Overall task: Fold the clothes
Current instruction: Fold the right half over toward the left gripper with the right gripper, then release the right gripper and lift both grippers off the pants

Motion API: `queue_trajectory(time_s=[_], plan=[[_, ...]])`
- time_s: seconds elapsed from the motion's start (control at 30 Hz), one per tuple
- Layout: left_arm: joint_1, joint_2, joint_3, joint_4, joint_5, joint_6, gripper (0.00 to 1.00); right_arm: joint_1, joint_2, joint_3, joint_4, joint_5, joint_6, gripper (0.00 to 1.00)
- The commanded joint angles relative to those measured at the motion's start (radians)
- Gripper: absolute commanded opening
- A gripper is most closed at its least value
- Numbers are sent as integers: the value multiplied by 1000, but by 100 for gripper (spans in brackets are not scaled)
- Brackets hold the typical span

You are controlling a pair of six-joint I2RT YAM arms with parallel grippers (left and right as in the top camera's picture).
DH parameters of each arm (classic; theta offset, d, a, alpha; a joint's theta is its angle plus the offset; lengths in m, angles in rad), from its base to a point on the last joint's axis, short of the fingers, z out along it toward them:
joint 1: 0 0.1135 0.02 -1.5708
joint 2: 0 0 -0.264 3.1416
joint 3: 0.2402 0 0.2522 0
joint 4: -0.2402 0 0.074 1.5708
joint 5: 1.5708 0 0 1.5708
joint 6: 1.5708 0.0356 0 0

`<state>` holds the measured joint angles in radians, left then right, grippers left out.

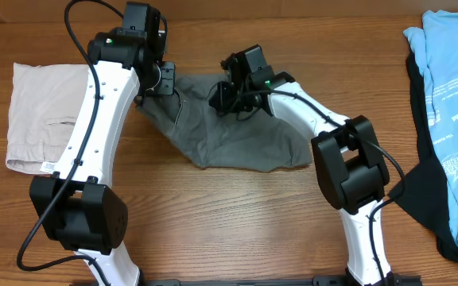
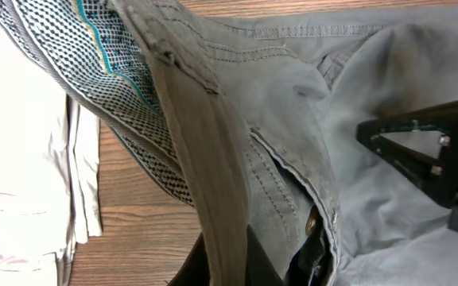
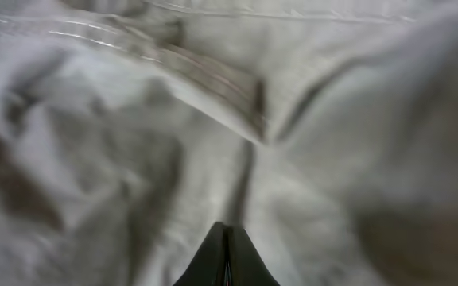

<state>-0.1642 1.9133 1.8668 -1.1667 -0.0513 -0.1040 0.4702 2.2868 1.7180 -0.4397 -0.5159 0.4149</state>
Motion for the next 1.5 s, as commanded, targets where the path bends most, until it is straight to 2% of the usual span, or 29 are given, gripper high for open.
queue_trajectory(time_s=[0.0, 0.17, 0.47, 1.1, 1.47], plan=[[-7, -37, -3, 0, -11, 15, 4, 37, 42, 20, 53, 0, 13, 4], [-7, -37, -3, 0, -12, 15, 4, 56, 65, 20, 118, 42, 58, 4], [-7, -37, -3, 5, -12, 15, 4, 59, 80, 20, 127, 155, 58, 4], [-7, -37, -3, -3, -12, 15, 4, 62, 117, 20, 352, 334, 61, 4], [-7, -37, -3, -4, -11, 15, 4, 89, 178, 20, 380, 340, 61, 4]])
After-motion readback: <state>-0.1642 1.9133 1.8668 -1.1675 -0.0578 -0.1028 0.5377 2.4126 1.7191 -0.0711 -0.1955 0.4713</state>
